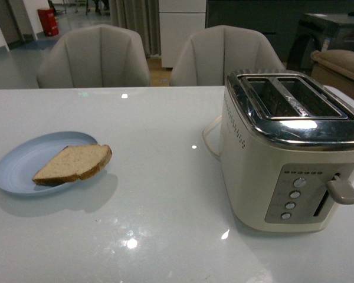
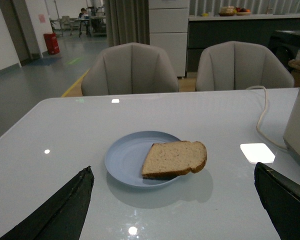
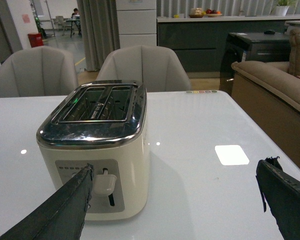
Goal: Left arm holds plate, right arm toasts bread
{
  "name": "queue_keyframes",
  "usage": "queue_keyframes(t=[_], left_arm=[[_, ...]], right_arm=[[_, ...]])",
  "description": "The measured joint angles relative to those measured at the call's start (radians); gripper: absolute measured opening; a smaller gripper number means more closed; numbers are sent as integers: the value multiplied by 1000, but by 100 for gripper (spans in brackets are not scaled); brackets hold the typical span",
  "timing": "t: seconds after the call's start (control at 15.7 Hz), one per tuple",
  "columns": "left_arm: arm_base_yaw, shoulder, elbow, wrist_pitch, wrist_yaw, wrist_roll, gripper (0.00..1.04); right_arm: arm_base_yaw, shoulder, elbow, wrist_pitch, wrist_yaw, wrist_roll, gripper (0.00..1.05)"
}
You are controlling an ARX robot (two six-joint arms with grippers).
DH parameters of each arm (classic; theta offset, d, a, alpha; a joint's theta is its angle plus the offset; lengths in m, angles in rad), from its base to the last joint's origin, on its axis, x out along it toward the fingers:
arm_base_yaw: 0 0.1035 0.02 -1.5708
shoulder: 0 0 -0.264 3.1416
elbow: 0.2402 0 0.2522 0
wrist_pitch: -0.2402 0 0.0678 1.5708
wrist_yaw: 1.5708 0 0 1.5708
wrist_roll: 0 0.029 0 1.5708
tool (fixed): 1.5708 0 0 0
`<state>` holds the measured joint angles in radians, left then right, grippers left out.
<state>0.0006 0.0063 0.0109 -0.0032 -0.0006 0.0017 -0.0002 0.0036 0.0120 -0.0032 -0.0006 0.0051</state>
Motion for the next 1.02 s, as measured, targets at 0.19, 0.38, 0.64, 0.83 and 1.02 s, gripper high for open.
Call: queue_keyframes(t=[0.19,0.38,0.64,0.83,1.02], left_arm=[[0,0,0,0,0,0,98],[0,0,0,0,0,0,98],[0,0,0,0,0,0,98],[0,0,0,0,0,0,98],[0,0,0,0,0,0,98]], right_arm=[[0,0,0,0,0,0,98],[0,0,0,0,0,0,98],[0,0,0,0,0,0,98],[0,0,0,0,0,0,98],[0,0,0,0,0,0,98]])
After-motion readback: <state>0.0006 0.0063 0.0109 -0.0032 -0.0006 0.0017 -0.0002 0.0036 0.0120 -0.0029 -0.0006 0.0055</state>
